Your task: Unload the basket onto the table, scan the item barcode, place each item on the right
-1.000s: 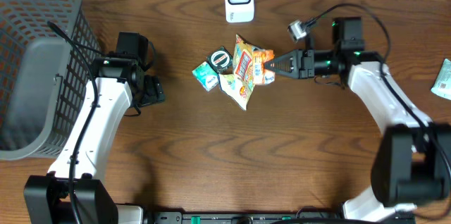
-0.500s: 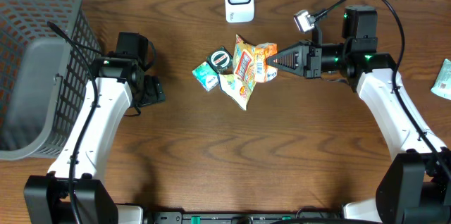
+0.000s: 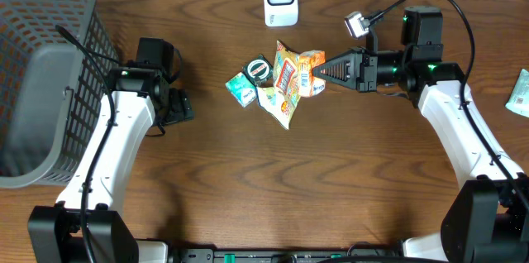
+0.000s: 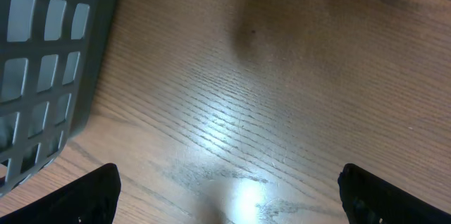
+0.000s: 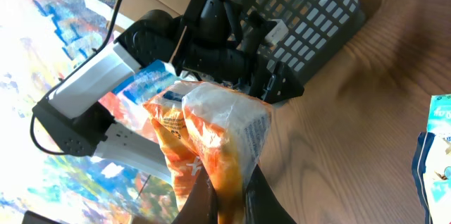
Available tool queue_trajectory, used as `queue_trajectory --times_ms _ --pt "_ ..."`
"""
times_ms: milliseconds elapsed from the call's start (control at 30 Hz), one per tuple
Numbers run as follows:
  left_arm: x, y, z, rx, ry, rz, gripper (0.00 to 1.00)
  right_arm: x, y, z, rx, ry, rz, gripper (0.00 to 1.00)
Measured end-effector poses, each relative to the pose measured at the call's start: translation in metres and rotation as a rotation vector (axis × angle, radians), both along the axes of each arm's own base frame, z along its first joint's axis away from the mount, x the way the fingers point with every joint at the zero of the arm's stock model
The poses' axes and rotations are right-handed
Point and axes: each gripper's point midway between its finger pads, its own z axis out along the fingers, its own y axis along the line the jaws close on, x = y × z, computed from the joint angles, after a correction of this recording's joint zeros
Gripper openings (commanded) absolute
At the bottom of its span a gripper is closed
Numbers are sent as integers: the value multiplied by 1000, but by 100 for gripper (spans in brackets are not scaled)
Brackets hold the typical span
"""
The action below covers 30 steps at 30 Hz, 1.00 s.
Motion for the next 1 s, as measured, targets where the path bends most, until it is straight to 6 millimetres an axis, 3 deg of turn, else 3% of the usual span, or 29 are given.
queue_trajectory --times_ms 733,867,1000 --pt "0 0 0 0 0 0 98 1 1 -2 -9 11 -6 2" --pt "0 0 0 0 1 0 98 4 8 -23 -108 98 -68 1" --pt "0 0 0 0 0 0 98 7 19 -76 -379 207 -195 1"
